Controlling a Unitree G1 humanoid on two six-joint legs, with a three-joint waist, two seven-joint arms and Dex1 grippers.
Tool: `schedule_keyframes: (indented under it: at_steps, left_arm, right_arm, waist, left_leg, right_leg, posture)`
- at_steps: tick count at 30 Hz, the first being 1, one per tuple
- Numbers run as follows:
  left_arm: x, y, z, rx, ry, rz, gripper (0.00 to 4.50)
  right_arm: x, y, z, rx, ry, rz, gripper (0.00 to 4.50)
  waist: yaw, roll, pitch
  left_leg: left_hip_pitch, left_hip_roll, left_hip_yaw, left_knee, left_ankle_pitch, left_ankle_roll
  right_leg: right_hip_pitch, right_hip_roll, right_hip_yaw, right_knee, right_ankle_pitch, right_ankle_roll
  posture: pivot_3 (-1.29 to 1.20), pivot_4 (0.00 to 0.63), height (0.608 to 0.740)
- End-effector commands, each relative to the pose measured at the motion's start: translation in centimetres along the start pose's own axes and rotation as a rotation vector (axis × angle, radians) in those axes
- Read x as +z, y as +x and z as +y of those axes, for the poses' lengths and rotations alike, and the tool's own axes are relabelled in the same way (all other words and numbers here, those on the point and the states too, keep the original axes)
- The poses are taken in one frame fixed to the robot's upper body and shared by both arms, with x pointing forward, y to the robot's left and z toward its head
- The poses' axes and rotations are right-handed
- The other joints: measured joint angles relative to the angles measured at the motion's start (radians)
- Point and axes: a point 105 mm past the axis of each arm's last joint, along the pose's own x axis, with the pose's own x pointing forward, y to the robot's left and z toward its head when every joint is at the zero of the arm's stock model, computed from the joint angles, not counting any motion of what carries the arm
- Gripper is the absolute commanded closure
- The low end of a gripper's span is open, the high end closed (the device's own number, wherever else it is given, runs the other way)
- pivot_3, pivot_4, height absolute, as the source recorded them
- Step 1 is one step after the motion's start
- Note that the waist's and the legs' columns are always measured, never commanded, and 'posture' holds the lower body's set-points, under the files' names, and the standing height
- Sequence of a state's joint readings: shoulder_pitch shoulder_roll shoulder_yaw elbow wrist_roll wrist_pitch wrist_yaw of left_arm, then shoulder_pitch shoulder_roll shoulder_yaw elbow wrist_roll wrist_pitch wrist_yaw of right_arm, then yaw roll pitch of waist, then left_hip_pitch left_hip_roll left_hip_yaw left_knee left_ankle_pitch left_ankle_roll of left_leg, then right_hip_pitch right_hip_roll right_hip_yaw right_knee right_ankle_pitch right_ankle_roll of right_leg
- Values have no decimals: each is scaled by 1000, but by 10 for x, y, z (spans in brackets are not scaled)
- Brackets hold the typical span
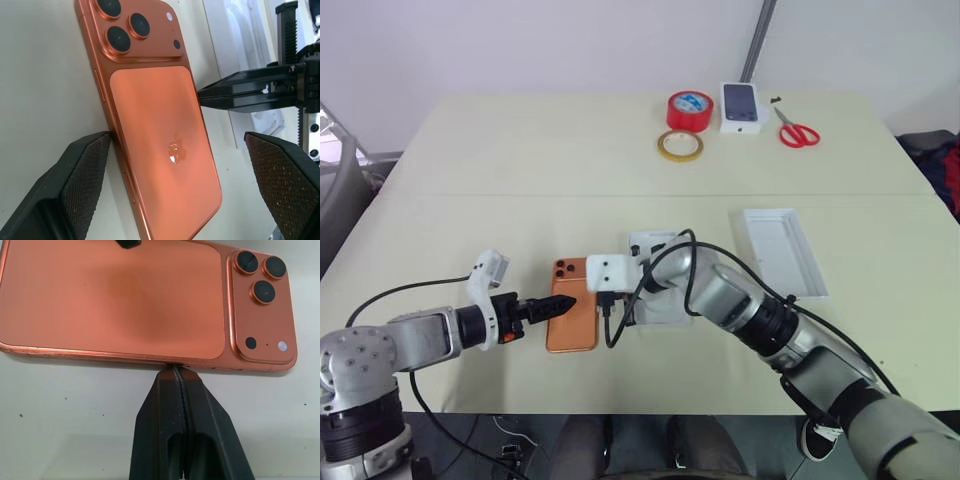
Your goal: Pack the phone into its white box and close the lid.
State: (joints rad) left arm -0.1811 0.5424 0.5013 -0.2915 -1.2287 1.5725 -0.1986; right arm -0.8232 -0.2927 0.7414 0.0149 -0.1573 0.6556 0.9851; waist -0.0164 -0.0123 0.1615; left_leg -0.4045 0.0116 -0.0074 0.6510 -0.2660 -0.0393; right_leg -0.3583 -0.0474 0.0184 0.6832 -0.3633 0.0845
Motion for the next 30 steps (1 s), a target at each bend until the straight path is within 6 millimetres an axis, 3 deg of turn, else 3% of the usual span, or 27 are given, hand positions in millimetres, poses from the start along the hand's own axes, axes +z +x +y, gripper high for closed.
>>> schedule_keyframes:
  at_steps: [1,10,15,18,22,29,30]
  left_arm:
    - [-13,14,-18,-128,-37,70,26]
    - [-10,20,-21,-126,-54,49,26]
    - [-3,15,-11,-79,-91,-4,26]
    - [5,9,0,-46,-144,-67,864]
    - [5,6,2,-45,-189,-89,2888]
    - [2,2,8,-35,-296,-123,2888]
    - [2,2,9,-34,-315,-134,3171]
  right_arm:
    - [13,3,4,4,-19,-45,4500]
    - [13,3,4,-3,-9,-46,4500]
    - [12,2,2,-13,-10,-43,4500]
    - [12,1,1,-18,-11,-42,4500]
    - [12,-1,0,-26,-15,-42,4500]
    - [14,-6,-4,-48,-32,-47,4500]
    - [15,-9,-6,-59,-37,-52,4500]
  waist:
    - [2,0,0]
    - [-4,-1,0]
    - [-4,-1,0]
    - [-4,-1,0]
    - [-5,-1,0]
    - [-4,-1,1]
    - [-4,-1,1]
  left_leg:
    - [0,0,0,0,0,0]
    - [-1,0,0,0,2,-3]
    - [0,0,0,0,2,-3]
    - [0,0,0,-1,2,-3]
    - [-2,0,0,-1,2,-3]
    - [-3,0,-1,-1,2,-3]
    - [-3,0,-1,-1,2,-3]
  right_leg:
    - [0,0,0,0,0,0]
    - [-1,0,0,0,0,0]
    - [-1,0,0,0,0,0]
    - [-1,0,0,0,0,0]
    - [-3,0,0,0,0,0]
    - [-4,0,0,0,0,0]
    - [-4,0,0,0,0,0]
  posture:
    - [0,150,740]
    - [0,150,740]
    - [0,150,740]
    - [0,150,740]
    - [0,150,740]
    - [0,150,740]
    - [0,150,740]
